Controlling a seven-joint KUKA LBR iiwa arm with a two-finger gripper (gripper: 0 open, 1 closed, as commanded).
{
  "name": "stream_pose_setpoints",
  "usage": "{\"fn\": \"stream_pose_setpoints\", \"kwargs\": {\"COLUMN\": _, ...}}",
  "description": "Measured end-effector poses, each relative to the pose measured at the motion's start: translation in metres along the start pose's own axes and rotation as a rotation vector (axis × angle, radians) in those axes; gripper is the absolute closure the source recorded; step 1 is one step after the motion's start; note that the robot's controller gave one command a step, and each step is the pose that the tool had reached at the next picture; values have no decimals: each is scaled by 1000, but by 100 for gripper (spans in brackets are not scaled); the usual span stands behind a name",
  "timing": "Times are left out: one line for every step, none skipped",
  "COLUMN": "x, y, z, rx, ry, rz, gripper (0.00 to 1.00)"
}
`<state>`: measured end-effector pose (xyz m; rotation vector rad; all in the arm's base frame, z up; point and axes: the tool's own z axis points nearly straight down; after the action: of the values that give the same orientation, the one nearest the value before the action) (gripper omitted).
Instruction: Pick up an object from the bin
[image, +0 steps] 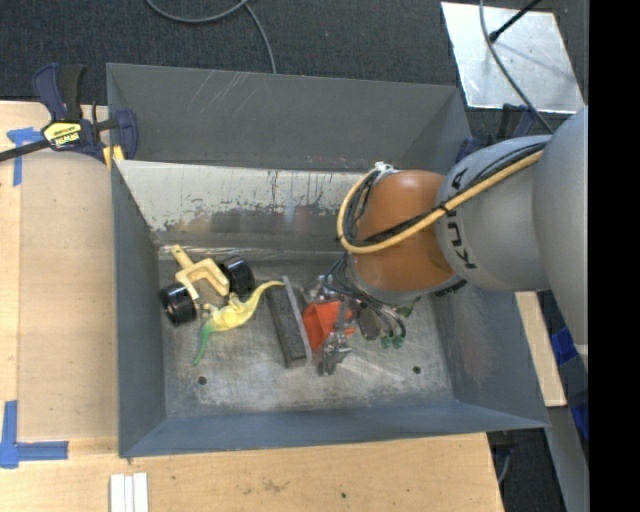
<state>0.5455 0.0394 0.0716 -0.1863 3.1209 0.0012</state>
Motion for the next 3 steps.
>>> {"fn": "stream_pose_setpoints", "kwargs": {"x": 1, "y": 1, "z": -3, "rx": 0, "ry": 1, "rz": 13, "gripper": 100}}
{"fn": "stream_pose_setpoints", "kwargs": {"x": 2, "y": 1, "z": -7, "rx": 0, "ry": 8, "rz": 11, "gripper": 100}}
{"fn": "stream_pose_setpoints", "kwargs": {"x": 4, "y": 1, "z": -26, "rx": 0, "ry": 20, "rz": 10, "gripper": 100}}
